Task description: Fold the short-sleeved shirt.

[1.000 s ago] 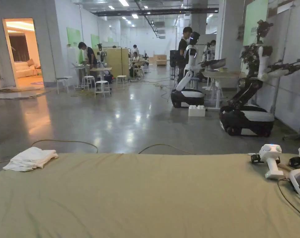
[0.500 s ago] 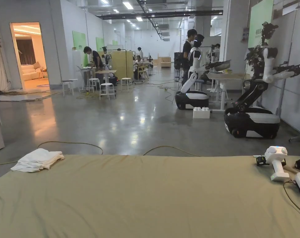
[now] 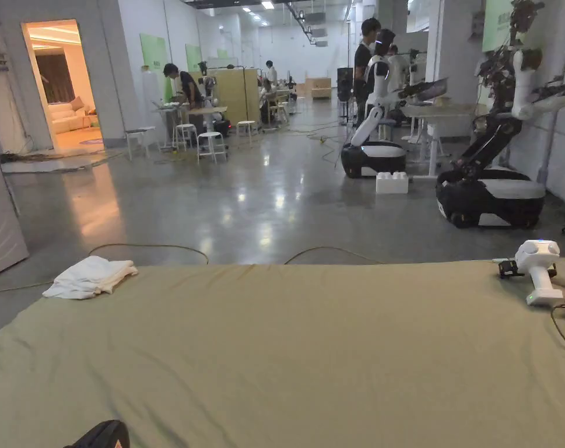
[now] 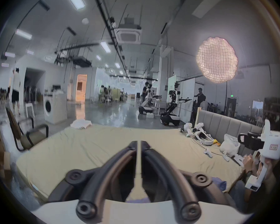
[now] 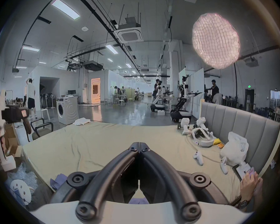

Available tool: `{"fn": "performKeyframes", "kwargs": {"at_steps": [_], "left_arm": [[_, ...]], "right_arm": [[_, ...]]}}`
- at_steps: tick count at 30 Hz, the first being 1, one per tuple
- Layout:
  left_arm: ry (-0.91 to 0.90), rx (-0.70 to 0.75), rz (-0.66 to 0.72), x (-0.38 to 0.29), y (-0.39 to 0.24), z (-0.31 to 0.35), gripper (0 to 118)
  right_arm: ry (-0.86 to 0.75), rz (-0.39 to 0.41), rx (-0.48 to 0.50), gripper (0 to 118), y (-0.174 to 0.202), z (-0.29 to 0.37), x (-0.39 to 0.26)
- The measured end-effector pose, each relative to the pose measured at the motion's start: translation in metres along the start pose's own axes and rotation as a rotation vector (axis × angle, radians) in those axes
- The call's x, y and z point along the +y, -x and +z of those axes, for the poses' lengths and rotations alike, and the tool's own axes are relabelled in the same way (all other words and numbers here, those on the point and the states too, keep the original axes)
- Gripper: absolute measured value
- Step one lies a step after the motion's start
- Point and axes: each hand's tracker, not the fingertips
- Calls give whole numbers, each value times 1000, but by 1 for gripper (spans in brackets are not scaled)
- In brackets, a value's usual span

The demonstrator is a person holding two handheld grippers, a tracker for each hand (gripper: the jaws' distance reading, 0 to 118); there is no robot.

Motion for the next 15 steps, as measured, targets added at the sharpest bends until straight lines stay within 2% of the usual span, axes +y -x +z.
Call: {"fn": "performKeyframes", "kwargs": {"at_steps": [2,3,4,11,15], "left_arm": [[90,-37,105,-15,24,-13,58],[166,-56,164,-26,38,-23,80],[234,-67,220,-39,53,-32,92],[612,-62,596,-172,154,-89,93],[707,9,722,-227,182,-113,93]], "right_arm": [[29,-36,20,0,-5,-2,-9],[46,-56,24,0,-7,-2,-13],[67,-72,33,0,-9,-2,-17],[193,-176,56,0,-17,-3,-45],[247,-213,40,0,-23,-6,-56]]}}
